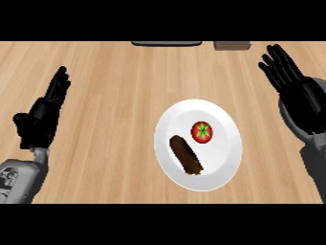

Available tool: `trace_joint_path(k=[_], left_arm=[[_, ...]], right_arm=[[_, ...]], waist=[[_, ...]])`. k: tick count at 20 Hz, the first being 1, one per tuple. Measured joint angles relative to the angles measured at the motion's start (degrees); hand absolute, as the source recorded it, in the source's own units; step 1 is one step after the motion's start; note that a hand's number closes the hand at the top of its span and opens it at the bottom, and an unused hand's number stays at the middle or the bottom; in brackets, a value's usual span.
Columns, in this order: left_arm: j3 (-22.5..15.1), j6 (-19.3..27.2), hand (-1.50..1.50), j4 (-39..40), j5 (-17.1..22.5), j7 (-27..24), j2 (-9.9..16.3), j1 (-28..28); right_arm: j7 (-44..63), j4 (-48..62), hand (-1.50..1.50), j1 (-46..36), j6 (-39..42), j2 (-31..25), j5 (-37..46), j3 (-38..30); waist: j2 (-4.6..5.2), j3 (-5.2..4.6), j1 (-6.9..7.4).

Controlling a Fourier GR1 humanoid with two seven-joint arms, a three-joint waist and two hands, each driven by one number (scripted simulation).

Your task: Pick the tomato from the plate and place it in the pan

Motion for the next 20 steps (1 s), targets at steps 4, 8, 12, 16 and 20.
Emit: trace_joint_path(k=[4, 8, 12, 16, 20], left_arm=[[0.4, -0.4, 0.00, -0.1, 0.6, -0.1, -0.7, -1.3], [0.6, -1.0, 0.00, 0.1, 2.2, 0.2, -2.0, -2.0], [1.6, -1.0, 0.00, 0.5, 3.6, 0.8, -2.6, -1.3], [2.3, -1.2, 0.00, 0.1, 4.2, 1.0, -2.6, -0.6], [2.8, -1.9, 0.00, 0.6, 4.7, 1.1, -2.5, -0.6]], right_arm=[[-1.9, 3.8, 1.50, -2.7, 10.7, 0.6, -1.0, 5.7], [-5.9, 7.0, -1.50, -5.0, 23.6, -0.2, 1.2, 13.0], [-21.8, 11.3, -1.50, -5.0, 26.5, -3.4, 9.4, 11.3], [-34.3, 16.6, -1.50, -7.2, 25.9, -8.6, 16.1, 8.2], [-38.8, 21.0, -1.50, -12.5, 25.7, -15.1, 21.0, 8.0]], waist=[[0.56, 0.26, 2.16], [1.37, 0.42, 4.61], [1.12, 0.57, 3.24], [0.85, 0.55, 2.69], [0.75, 0.47, 2.67]])
